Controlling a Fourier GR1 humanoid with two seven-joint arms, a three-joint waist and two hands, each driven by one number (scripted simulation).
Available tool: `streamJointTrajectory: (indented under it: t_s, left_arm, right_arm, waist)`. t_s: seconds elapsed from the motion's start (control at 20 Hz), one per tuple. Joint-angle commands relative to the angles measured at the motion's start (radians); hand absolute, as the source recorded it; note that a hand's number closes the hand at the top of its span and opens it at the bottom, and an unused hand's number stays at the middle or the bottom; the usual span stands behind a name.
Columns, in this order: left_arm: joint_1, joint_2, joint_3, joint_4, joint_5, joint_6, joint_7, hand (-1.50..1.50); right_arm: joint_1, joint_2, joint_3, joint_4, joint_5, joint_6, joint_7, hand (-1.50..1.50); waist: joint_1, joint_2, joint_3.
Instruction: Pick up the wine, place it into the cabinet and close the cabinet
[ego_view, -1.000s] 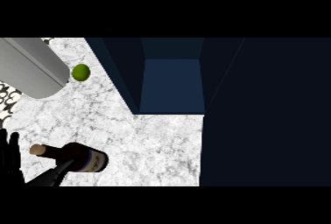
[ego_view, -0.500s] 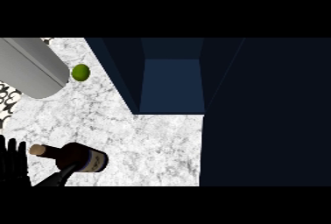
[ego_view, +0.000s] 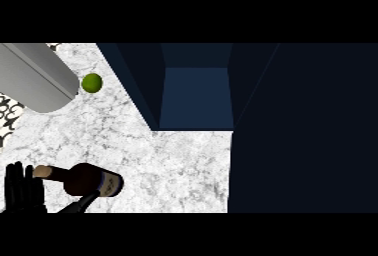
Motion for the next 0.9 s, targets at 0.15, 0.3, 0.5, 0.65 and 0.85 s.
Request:
streamJointTrajectory:
  t_s: [0.15,0.3,0.5,0.65,0.85]
  left_arm:
    - [-0.093,-0.003,0.024,0.225,0.083,-0.038,-0.126,-1.5]
    - [-0.012,0.006,0.021,0.193,0.1,-0.084,-0.133,-1.5]
    - [-0.104,0.004,0.069,0.374,0.118,-0.116,-0.234,-1.5]
    - [-0.115,-0.002,0.015,0.358,0.099,-0.058,-0.214,-1.5]
    - [-0.2,0.01,0.114,0.544,0.151,-0.155,-0.29,-1.5]
  right_arm:
    - [0.015,0.048,0.062,0.029,0.07,0.003,-0.068,-1.5]
    - [0.057,0.049,0.056,0.071,0.086,0.038,-0.125,-1.5]
    - [-0.018,0.038,0.069,-0.007,0.072,-0.019,-0.005,-1.5]
    - [0.008,0.013,0.035,-0.053,0.023,0.0,0.027,-1.5]
    - [0.063,0.016,-0.011,-0.018,0.02,0.046,-0.062,-1.5]
  waist:
    - [-0.002,0.001,0.0]
    - [0.0,0.0,0.0]
    - [0.0,0.001,0.0]
    - [-0.001,0.0,0.0]
    - [-0.004,0.001,0.0]
